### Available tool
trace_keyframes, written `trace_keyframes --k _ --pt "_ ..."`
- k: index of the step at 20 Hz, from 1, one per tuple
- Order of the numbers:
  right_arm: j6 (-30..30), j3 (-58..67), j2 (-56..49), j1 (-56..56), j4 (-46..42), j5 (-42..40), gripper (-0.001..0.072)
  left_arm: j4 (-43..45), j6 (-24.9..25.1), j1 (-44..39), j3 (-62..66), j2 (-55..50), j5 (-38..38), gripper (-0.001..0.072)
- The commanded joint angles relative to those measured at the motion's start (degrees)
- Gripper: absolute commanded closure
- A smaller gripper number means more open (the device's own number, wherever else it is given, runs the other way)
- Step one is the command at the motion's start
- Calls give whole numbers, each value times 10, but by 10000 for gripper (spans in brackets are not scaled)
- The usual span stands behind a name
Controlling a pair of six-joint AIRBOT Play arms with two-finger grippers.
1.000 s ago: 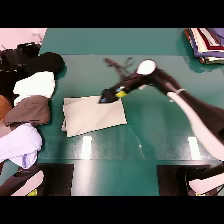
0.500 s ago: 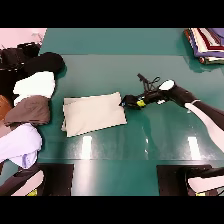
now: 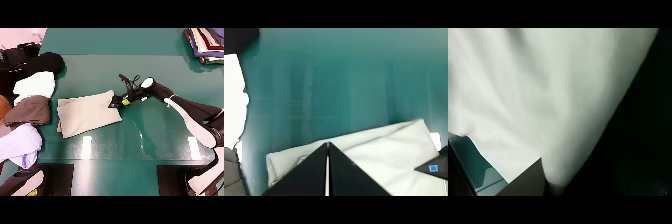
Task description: Fold the shirts.
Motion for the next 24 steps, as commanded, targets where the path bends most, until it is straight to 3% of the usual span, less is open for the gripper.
trace_keyframes --k 1,7,12,17,20,24 --pt "26 23 31 -28 -70 -9 694 -17 0 0 0 0 -12 685" --pt "75 -104 210 -235 -162 -63 695 -27 -1 -50 0 0 6 686" --pt "76 -241 373 -528 -162 -113 694 -26 -10 -141 0 0 77 686" --pt "80 -354 467 -797 -162 -124 694 -24 -31 -156 0 0 96 686" --pt "79 -395 478 -886 -168 -118 694 -24 -31 -156 0 0 96 686" --pt "79 -378 478 -903 -270 -98 684 -24 -30 -156 0 0 94 686"
